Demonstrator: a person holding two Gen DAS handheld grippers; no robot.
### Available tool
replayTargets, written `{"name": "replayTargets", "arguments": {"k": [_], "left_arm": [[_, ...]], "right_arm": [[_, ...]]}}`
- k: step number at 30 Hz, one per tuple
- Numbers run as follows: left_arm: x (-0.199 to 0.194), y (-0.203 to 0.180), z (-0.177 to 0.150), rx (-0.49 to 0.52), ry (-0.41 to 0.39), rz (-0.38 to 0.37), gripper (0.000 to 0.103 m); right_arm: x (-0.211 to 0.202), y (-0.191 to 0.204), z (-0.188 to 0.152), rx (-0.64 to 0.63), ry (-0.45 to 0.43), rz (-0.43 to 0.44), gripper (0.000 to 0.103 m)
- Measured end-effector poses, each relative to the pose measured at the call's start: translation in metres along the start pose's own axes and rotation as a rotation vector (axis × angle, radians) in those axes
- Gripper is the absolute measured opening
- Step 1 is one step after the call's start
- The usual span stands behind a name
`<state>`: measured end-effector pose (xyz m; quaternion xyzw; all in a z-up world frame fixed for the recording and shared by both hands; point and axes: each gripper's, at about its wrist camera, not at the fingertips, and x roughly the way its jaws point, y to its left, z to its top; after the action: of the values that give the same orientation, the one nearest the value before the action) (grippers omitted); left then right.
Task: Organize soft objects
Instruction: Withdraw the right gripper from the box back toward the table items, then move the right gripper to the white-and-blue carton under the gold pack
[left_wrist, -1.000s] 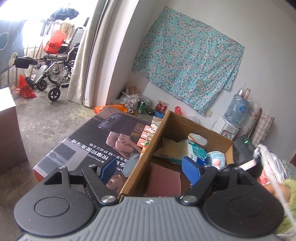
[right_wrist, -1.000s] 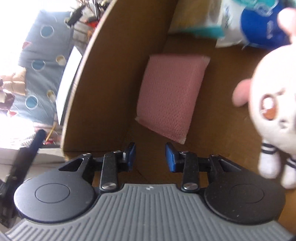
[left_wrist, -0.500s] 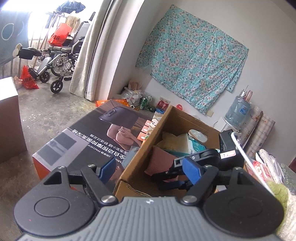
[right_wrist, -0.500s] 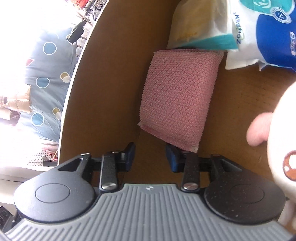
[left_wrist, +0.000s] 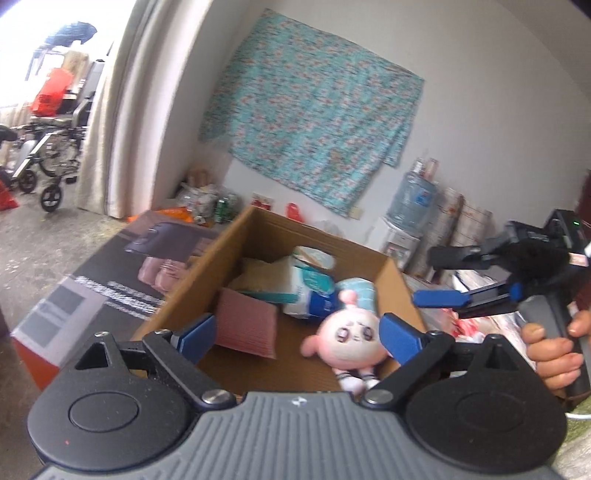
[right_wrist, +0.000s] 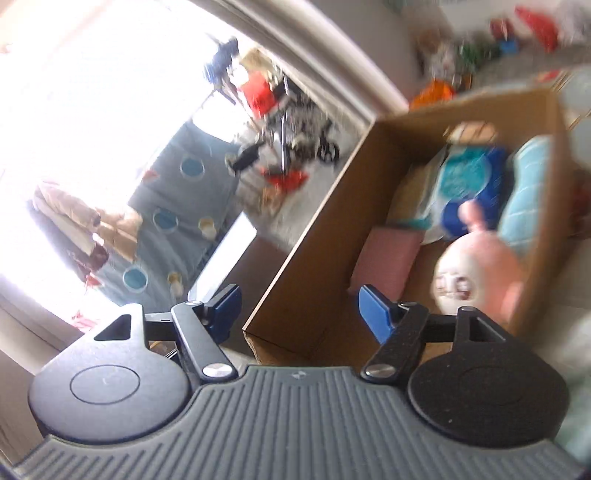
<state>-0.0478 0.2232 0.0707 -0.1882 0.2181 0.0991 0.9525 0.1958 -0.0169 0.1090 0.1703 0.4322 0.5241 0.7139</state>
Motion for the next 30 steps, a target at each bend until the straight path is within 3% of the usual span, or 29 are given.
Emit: {"name": "replayTargets", "arguments": {"k": [5,11,19,25,28,30], "left_arm": [[0.016,-0.038,-0.006,0.074,0.039,-0.11,0.098],[0.045,-0.101,-0.017,0.205,0.101,-0.27,0.099],[0.094,-0.186,-0.044,0.312,0.197,-0.432,0.099],[0.13,-0.252,-0.071,0.493,0.283,-0.494,0.098],[0.141,-0.277,-0.075,0.573,0.301,-0.508,0.096],[0.15,-0.296,-0.077,0.642,0.314,-0.501,0.096]], "right_arm": [[-0.113,-0.03,-0.024,0.011,-0.162,-0.168,0.073],[-0.21,-0.069,-0.058,0.085,-0.326,-0.347,0.075],[-0.215,-0.136,-0.113,0.2,-0.356,-0.513,0.075],[-0.213,-0.177,-0.134,0.306,-0.345,-0.471,0.075],[-0.205,-0.194,-0.141,0.342,-0.323,-0.451,0.068],[-0.201,-0.204,-0.144,0.364,-0.311,-0.445,0.059]]}}
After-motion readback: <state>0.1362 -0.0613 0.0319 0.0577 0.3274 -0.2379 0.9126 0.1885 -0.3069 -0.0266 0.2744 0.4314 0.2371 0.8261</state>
